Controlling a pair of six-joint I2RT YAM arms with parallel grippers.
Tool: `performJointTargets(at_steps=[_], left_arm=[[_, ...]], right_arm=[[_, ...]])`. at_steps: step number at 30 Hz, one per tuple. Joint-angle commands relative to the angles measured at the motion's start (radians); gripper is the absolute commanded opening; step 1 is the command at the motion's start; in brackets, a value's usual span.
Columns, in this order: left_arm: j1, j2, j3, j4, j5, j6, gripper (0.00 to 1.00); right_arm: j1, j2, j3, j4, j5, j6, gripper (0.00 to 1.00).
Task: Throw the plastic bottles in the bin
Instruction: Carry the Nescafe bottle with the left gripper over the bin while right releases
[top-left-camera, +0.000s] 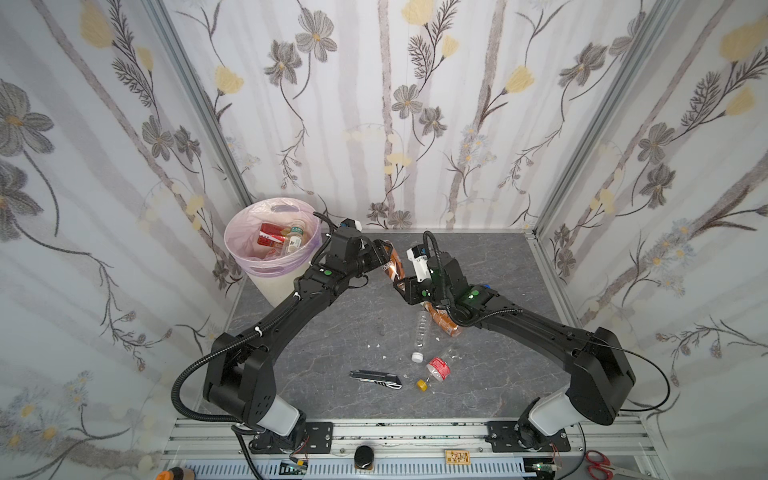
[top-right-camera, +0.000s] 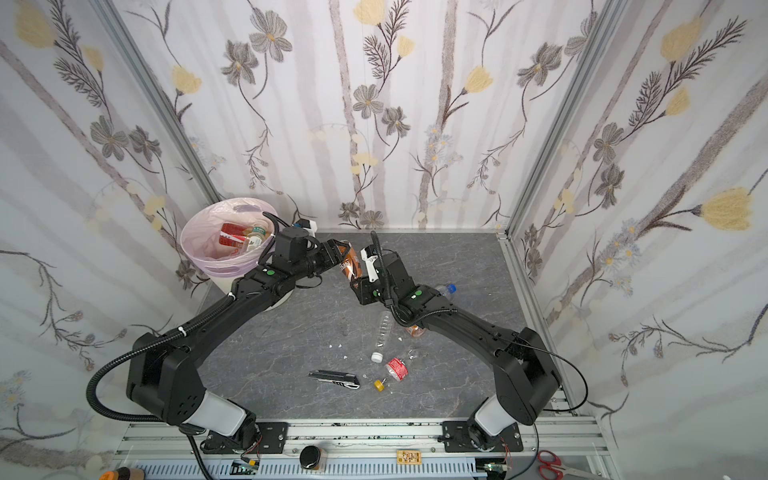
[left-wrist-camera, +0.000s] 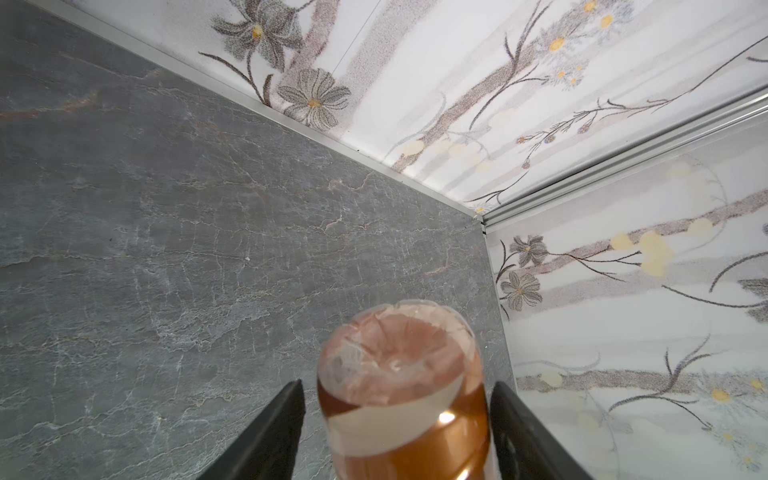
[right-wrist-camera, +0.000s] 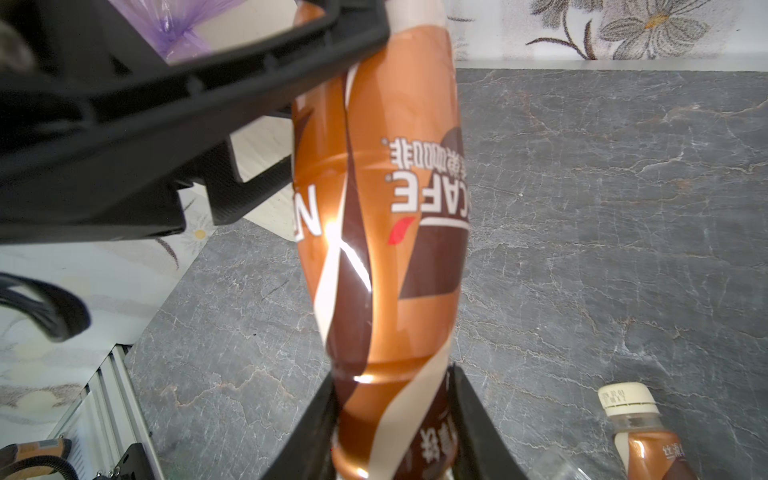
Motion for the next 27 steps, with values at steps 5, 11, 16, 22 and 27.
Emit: performJointTargets(at_steps=[5, 11, 16, 22, 27], left_arm=[[-0.004, 0.012, 0.019, 0.014, -0.002, -0.003, 0.79], [-0.007, 0.012, 0.022, 0.015, -0.005, -0.003, 0.61], [-0.007, 0.012, 0.023, 0.014, -0.004, -0.001, 0.49], [0.01, -0.02, 0.039, 0.001, -0.031, 0.061, 0.47], [0.087, -0.089, 0.208, -0.121, -0.182, 0.228, 0.46]], right_arm=[[0.005, -0.005, -0.004, 0.051, -0.035, 0.007, 0.35], [0.005, -0.005, -0.011, 0.058, -0.041, 0.01, 0.35], [0.005, -0.009, -0.011, 0.065, -0.045, 0.011, 0.35], [0.002, -0.039, -0.01, 0.066, -0.089, -0.001, 0.75], [-0.02, -0.154, -0.06, 0.094, -0.087, -0.017, 1.0]])
